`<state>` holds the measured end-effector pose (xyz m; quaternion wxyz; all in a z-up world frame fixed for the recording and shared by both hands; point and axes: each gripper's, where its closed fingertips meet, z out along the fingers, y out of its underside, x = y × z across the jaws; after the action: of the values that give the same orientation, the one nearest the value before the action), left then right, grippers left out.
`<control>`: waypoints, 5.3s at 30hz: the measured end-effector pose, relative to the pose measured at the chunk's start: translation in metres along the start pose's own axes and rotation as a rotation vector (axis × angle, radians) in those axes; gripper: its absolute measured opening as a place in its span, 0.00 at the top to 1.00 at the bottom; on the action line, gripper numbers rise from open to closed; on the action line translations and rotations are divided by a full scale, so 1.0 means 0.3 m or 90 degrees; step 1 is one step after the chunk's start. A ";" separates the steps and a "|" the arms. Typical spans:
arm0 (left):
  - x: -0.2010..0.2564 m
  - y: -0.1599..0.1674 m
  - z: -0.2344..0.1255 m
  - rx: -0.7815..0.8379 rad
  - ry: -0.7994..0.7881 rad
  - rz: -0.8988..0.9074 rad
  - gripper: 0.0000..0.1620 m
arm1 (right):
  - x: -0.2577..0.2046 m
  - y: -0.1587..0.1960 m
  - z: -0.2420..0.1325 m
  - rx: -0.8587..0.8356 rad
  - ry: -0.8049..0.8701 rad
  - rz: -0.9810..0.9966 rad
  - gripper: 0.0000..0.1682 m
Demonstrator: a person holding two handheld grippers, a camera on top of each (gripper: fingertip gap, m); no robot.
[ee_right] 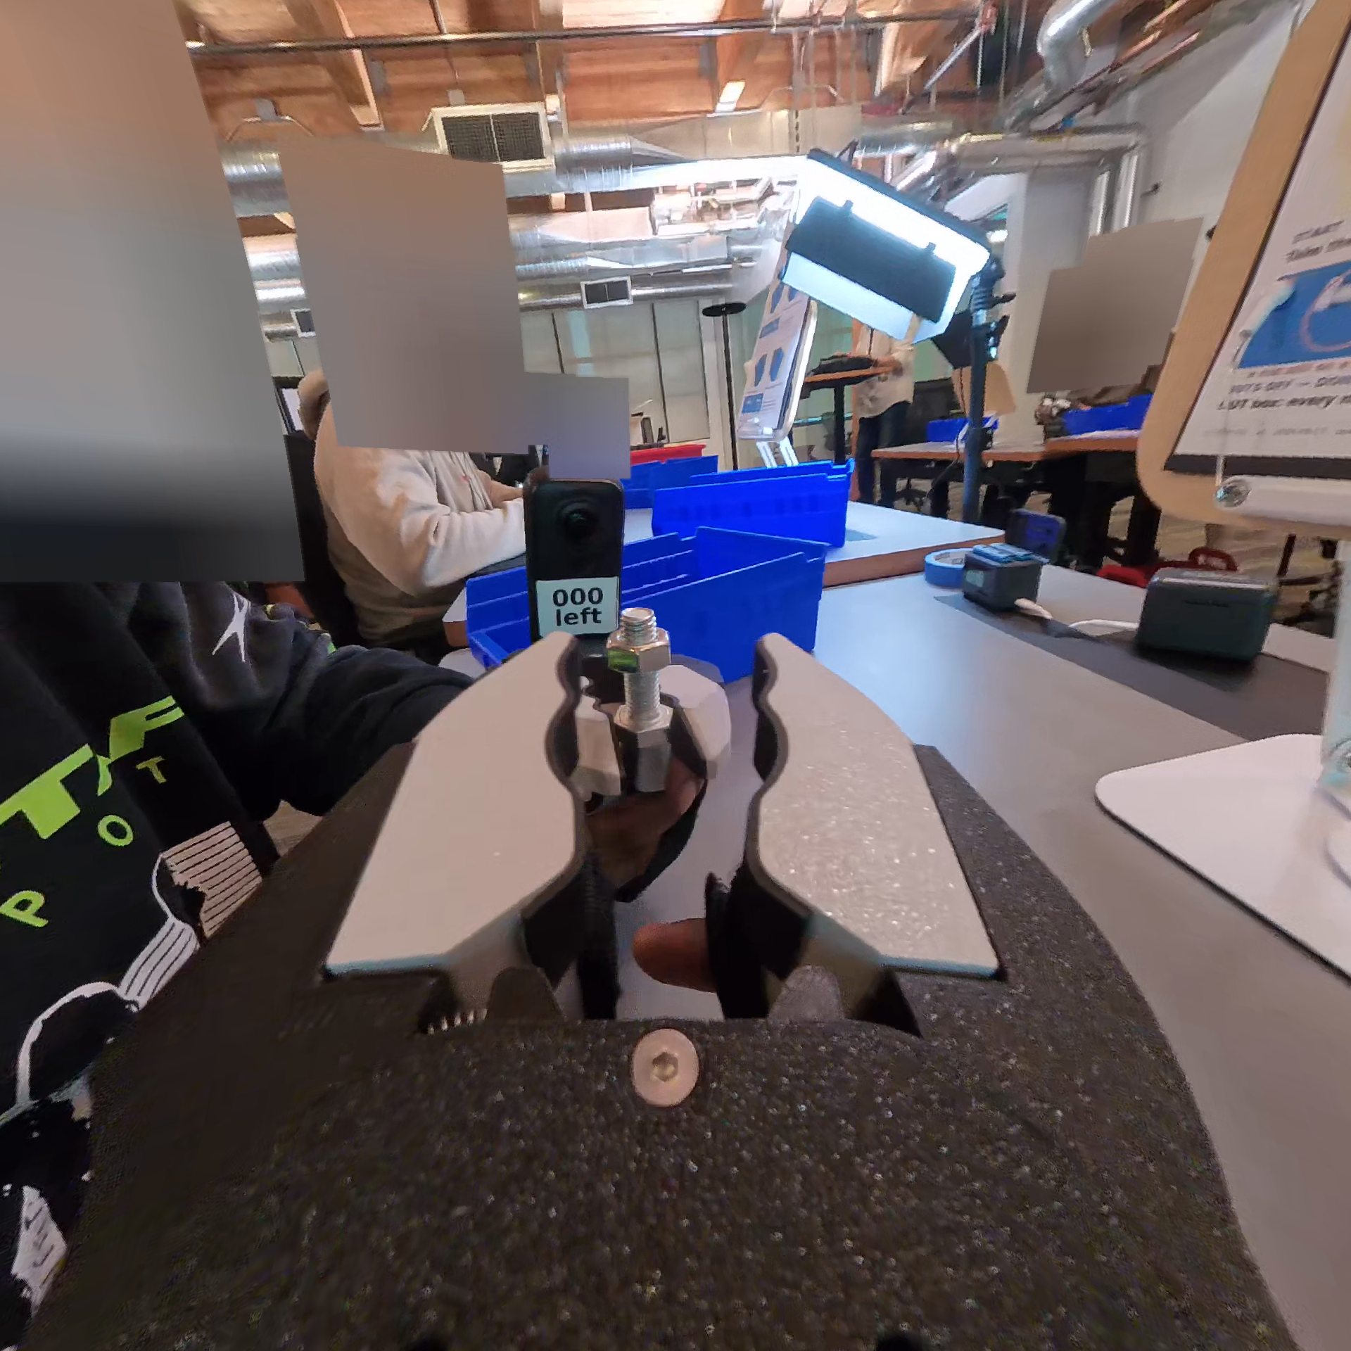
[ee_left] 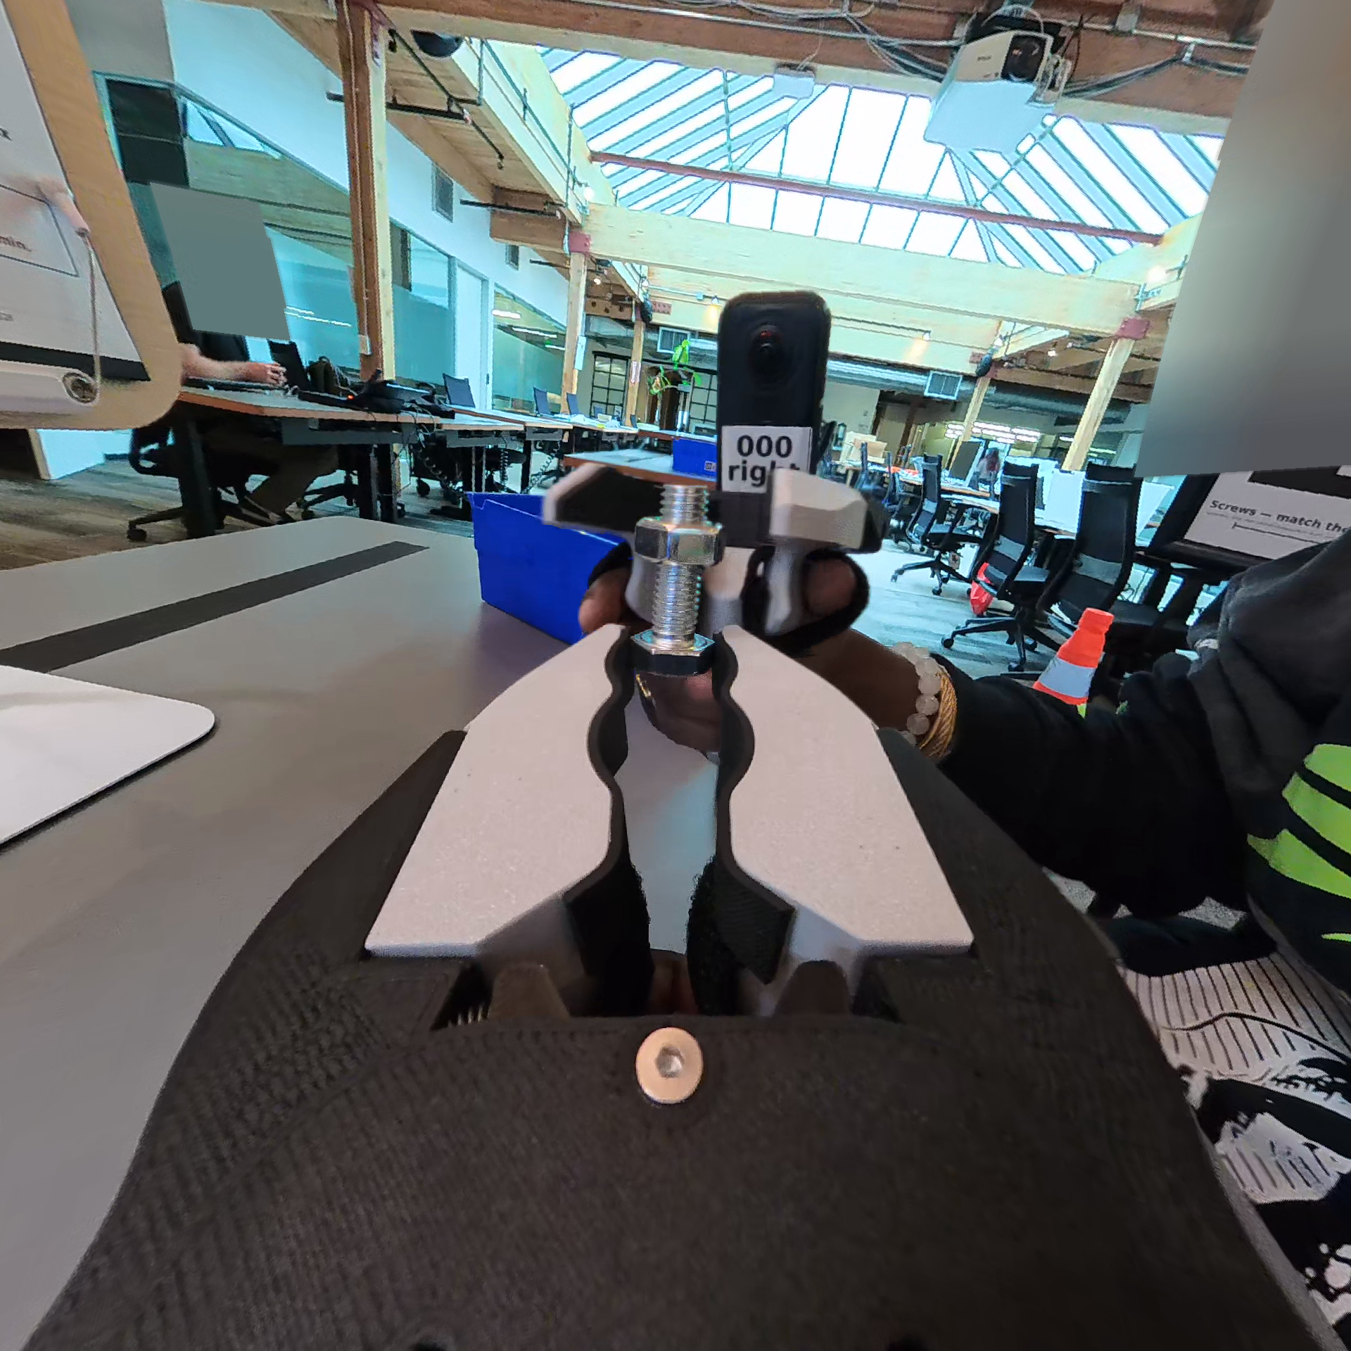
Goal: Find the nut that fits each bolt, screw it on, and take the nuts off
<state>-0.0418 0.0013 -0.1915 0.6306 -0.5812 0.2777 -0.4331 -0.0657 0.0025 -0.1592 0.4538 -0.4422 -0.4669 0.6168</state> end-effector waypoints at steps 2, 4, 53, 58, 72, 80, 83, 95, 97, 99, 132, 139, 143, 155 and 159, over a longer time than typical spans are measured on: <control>0.004 0.012 0.005 -0.011 0.000 0.006 0.87 | -0.003 0.020 0.018 -0.016 0.003 -0.004 0.67; 0.010 0.025 0.012 -0.022 0.002 0.010 0.87 | -0.004 0.035 0.031 -0.026 0.009 -0.011 0.66; -0.011 0.024 0.007 -0.031 -0.026 0.024 0.87 | 0.003 0.019 0.016 -0.008 0.009 -0.013 0.68; -0.002 0.058 0.021 -0.060 -0.023 0.031 0.87 | 0.019 0.051 0.036 -0.036 0.038 -0.024 0.68; -0.022 -0.008 -0.009 -0.004 -0.024 0.007 0.87 | 0.044 -0.032 -0.030 0.039 0.056 -0.034 0.90; 0.004 0.053 0.019 -0.058 -0.018 0.042 0.87 | 0.010 0.044 0.038 -0.025 0.029 -0.026 0.65; 0.012 0.057 0.022 -0.061 -0.011 0.043 0.87 | 0.018 0.050 0.037 -0.035 0.040 -0.036 0.68; -0.032 -0.008 -0.014 -0.009 -0.036 0.018 0.87 | 0.033 -0.022 -0.019 0.033 0.041 -0.028 0.86; -0.025 0.004 -0.008 -0.020 -0.032 0.024 0.87 | 0.022 -0.007 -0.002 0.022 0.029 -0.016 0.76; -0.015 0.020 0.001 -0.034 -0.027 0.034 0.87 | 0.013 0.016 0.016 0.001 0.023 -0.016 0.69; -0.001 0.004 -0.002 -0.024 -0.018 0.047 0.87 | 0.005 -0.004 -0.001 0.016 0.022 -0.050 0.76; -0.009 -0.010 -0.008 -0.011 -0.022 0.034 0.87 | 0.009 -0.025 -0.018 0.041 0.019 -0.036 0.85; -0.009 0.020 0.002 -0.039 -0.030 0.047 0.87 | -0.010 0.012 0.015 0.011 -0.001 -0.021 0.71; -0.002 -0.007 -0.005 -0.011 -0.016 0.036 0.87 | 0.004 -0.009 -0.009 0.023 0.011 -0.040 0.83; -0.008 -0.014 -0.008 -0.005 -0.021 0.029 0.87 | 0.005 -0.026 -0.020 0.042 0.009 -0.037 0.87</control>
<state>-0.0459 0.0022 -0.1882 0.6422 -0.5843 0.2823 -0.4081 -0.0591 0.0062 -0.1528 0.4893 -0.4177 -0.4559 0.6151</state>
